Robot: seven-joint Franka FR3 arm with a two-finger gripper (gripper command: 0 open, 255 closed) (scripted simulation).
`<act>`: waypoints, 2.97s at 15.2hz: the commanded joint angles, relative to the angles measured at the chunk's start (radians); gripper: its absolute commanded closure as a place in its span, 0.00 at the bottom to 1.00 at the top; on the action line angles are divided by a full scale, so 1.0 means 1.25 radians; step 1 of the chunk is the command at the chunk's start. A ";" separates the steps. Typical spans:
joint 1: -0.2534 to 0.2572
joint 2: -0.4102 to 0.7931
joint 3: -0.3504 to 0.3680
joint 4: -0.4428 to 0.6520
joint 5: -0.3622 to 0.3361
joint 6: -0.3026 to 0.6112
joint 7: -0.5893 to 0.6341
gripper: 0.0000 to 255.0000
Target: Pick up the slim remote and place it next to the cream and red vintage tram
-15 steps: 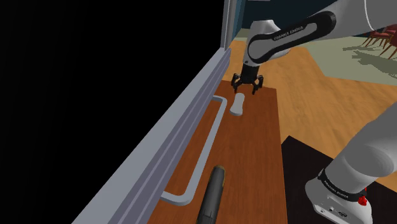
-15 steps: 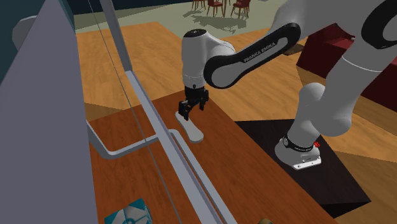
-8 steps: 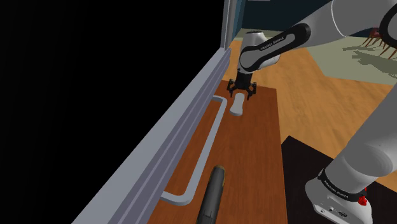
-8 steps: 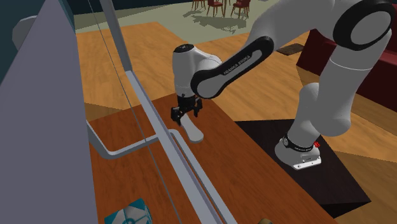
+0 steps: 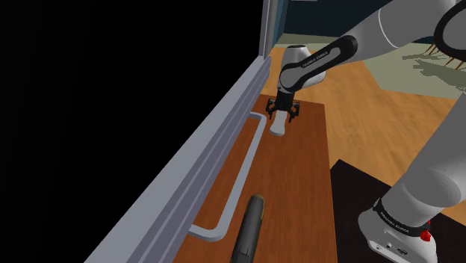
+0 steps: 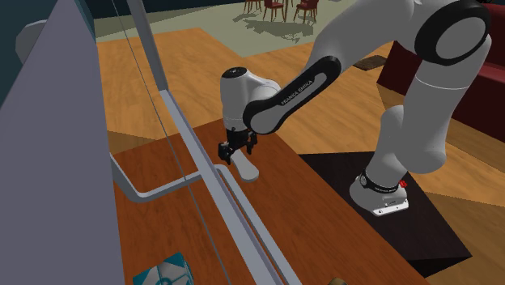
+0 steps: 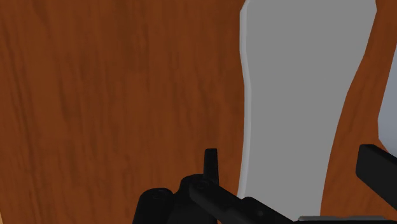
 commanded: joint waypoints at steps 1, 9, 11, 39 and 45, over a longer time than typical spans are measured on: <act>0.000 0.001 0.000 0.000 0.000 0.001 0.000 0.00; 0.000 0.001 0.000 0.000 0.000 0.001 0.000 1.00; 0.000 0.001 0.000 0.000 0.000 0.001 0.000 1.00; -0.001 -0.117 -0.001 0.143 0.001 -0.260 0.002 1.00; -0.001 -0.130 -0.001 0.194 0.001 -0.323 0.003 1.00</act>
